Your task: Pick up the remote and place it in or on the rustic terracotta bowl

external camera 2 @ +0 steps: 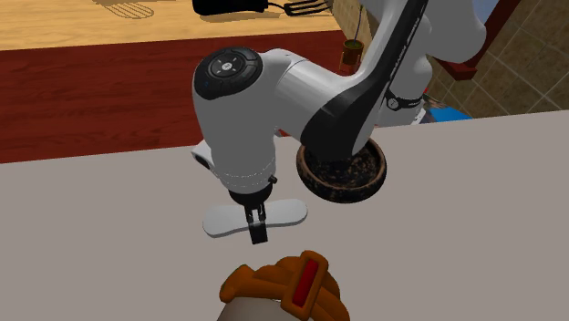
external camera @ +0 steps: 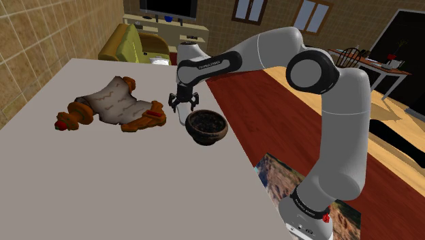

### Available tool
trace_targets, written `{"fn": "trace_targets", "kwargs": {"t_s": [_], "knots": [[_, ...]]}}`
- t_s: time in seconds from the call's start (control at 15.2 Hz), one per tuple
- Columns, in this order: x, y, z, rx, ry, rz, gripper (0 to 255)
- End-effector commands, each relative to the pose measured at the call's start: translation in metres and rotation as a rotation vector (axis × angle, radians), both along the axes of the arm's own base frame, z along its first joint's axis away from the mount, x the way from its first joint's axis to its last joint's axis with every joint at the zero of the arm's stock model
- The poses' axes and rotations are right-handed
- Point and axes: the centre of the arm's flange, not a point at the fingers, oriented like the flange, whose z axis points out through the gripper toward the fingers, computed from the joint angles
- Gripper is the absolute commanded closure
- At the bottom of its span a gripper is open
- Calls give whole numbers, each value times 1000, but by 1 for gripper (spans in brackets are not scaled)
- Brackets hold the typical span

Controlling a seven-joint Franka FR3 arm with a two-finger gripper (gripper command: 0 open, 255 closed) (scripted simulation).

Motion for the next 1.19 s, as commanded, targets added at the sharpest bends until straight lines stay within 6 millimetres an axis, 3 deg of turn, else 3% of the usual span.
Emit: {"fn": "trace_targets", "kwargs": {"t_s": [0.0,0.33,0.4,0.99,1.12], "knots": [[0,0,-1,0,-1,0,0],[0,0,-1,0,-1,0,0],[0,0,-1,0,-1,0,255],[0,0,-1,0,-1,0,255],[0,0,9,0,-1,0,255]]}}
